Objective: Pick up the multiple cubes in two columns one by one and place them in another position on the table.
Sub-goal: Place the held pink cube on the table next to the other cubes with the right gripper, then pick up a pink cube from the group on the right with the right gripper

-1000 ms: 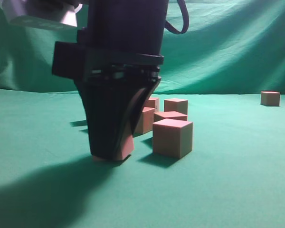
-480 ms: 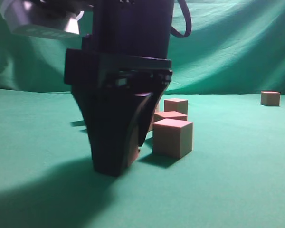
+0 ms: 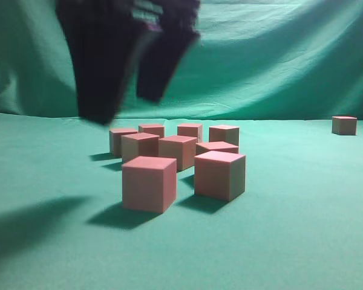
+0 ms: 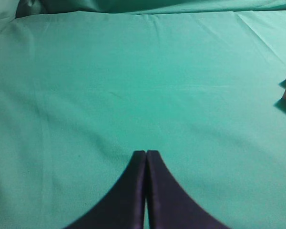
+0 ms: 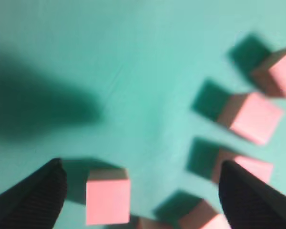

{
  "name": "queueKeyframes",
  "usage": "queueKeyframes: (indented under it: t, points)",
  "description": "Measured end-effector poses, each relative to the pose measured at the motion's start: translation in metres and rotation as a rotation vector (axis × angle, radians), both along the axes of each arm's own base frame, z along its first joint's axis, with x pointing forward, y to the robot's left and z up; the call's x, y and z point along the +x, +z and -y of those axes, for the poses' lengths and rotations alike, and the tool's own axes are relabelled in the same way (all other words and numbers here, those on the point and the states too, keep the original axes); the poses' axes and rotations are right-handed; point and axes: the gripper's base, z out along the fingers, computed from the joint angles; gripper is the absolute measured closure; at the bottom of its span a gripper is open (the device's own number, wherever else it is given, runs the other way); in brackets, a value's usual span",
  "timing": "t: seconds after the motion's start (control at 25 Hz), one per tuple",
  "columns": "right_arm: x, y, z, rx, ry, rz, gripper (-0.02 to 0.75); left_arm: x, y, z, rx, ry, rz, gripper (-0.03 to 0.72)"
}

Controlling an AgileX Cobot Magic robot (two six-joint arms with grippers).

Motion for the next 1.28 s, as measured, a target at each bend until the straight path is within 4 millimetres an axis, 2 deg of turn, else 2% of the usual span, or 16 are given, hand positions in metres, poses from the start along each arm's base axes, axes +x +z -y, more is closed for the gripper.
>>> queueKeyframes:
  t: [0.16,0.28,0.4,0.52,0.76,0.88,0.96,1.12,1.28]
  points:
    - [0.003,0.050,-0.005,0.138,-0.049,0.073,0.145,0.000,0.000,0.000,0.000,0.000,0.000,0.688]
    - [0.008,0.091,0.003,0.235,-0.111,0.134,0.145,0.000,0.000,0.000,0.000,0.000,0.000,0.688]
    - [0.023,0.124,0.029,0.287,-0.261,0.198,0.145,0.000,0.000,0.000,0.000,0.000,0.000,0.688]
    - [0.048,0.139,0.068,0.285,-0.467,0.247,0.145,0.000,0.000,0.000,0.000,0.000,0.000,0.688]
    - [0.104,0.133,0.160,0.233,-0.902,0.236,0.145,0.000,0.000,0.000,0.000,0.000,0.000,0.688]
    - [0.128,0.123,0.208,0.222,-1.082,0.226,0.145,0.000,0.000,0.000,0.000,0.000,0.000,0.688]
    - [0.143,0.113,0.231,0.231,-1.157,0.230,0.145,0.000,0.000,0.000,0.000,0.000,0.000,0.688]
    - [0.176,0.081,0.265,0.230,-1.263,0.216,0.145,0.000,0.000,0.000,0.000,0.000,0.000,0.688]
    - [0.212,0.046,0.285,0.218,-1.343,0.149,0.145,0.000,0.000,0.000,0.000,0.000,0.000,0.688]
